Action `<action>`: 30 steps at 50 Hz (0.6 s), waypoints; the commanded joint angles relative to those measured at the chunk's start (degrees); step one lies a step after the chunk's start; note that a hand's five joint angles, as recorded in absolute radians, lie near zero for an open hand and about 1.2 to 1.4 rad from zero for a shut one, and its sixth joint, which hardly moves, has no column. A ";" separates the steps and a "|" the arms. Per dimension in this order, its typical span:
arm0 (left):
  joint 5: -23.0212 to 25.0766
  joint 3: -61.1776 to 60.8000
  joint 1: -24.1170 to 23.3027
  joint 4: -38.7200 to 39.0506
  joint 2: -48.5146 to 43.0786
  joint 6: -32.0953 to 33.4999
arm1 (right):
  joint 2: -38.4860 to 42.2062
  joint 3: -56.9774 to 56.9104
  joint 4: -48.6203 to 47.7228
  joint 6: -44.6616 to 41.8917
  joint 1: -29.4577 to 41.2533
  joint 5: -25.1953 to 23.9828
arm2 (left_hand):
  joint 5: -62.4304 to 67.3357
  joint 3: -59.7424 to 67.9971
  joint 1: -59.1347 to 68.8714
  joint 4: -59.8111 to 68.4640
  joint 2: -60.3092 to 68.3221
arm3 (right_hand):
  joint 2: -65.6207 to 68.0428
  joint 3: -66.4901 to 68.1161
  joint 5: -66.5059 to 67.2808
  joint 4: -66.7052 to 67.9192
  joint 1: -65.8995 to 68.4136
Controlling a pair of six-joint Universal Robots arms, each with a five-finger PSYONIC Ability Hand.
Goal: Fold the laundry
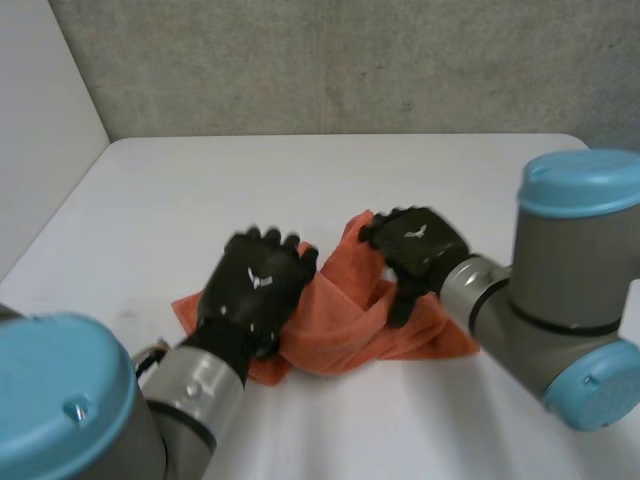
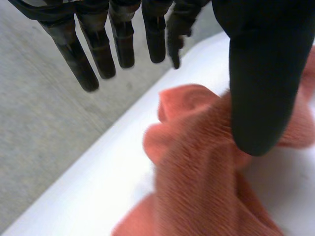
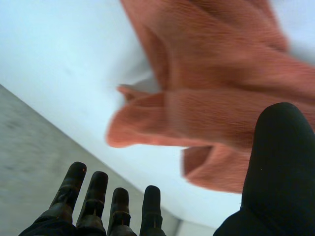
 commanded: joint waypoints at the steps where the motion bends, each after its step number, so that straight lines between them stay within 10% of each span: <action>1: 0.93 9.07 3.77 0.44 -0.19 0.07 | -5.32 3.01 -2.60 10.54 -7.92 0.35 | -7.00 -7.29 -6.02 -7.11 -6.68 | -2.86 -2.32 -4.14 -3.25 -2.03; 12: 13.93 21.11 10.19 -0.78 -12.04 -7.04 | -6.12 10.40 -4.45 12.14 -13.90 -2.63 | -0.62 -0.92 0.35 -0.74 -0.31 | -2.86 -2.32 -4.14 -3.25 -2.03; 30: 19.48 30.97 11.86 -8.34 -27.78 -6.26 | -5.59 15.15 -4.19 11.79 -18.39 -7.65 | 8.80 8.51 9.78 8.69 9.12 | -2.86 -2.32 -4.14 -3.25 -2.03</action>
